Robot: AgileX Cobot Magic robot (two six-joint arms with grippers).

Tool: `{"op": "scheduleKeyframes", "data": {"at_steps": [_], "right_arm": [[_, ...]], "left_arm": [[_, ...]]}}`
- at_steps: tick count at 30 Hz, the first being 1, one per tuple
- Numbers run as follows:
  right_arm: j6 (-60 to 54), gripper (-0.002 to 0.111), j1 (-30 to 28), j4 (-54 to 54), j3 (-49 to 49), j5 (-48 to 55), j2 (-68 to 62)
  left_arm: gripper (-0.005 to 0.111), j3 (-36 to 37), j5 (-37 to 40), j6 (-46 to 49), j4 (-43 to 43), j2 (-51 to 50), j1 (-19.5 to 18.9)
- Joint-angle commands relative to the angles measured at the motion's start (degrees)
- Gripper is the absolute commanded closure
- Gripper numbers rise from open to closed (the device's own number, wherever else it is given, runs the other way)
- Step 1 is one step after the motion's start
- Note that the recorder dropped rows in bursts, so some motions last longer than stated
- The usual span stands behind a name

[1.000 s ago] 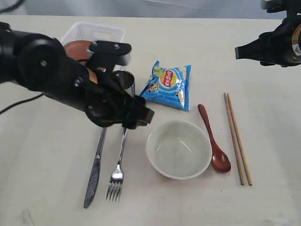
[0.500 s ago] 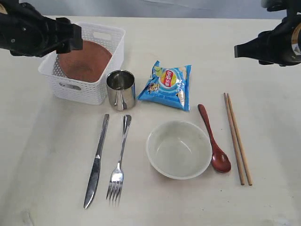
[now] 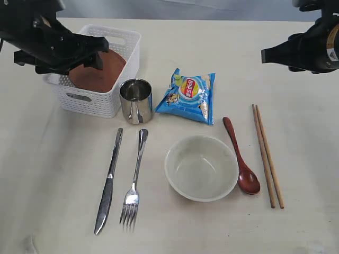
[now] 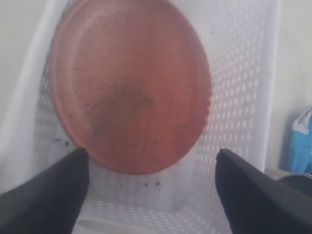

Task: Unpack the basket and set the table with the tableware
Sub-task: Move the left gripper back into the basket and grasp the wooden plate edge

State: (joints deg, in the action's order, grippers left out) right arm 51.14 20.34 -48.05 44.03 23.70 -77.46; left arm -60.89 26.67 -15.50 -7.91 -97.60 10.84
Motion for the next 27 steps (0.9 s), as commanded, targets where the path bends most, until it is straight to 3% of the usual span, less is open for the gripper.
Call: {"op": "scheduleKeyframes", "data": {"at_steps": [1, 5, 27], "right_arm": [[0.3, 0.068, -0.2, 0.0, -0.1, -0.8, 0.3], [0.5, 0.068, -0.2, 0.0, -0.1, -1.0, 0.3], [0.5, 0.068, -0.2, 0.0, -0.1, -1.3, 0.3]], "left_arm": [[0.038, -7.0, 9.8, -8.5, 9.4, -4.6, -0.1], [0.038, -10.0, 14.5, -13.1, 15.2, -7.2, -0.1], [0.041, -10.3, 5.6, -18.6, 19.3, -12.5, -0.1]]}}
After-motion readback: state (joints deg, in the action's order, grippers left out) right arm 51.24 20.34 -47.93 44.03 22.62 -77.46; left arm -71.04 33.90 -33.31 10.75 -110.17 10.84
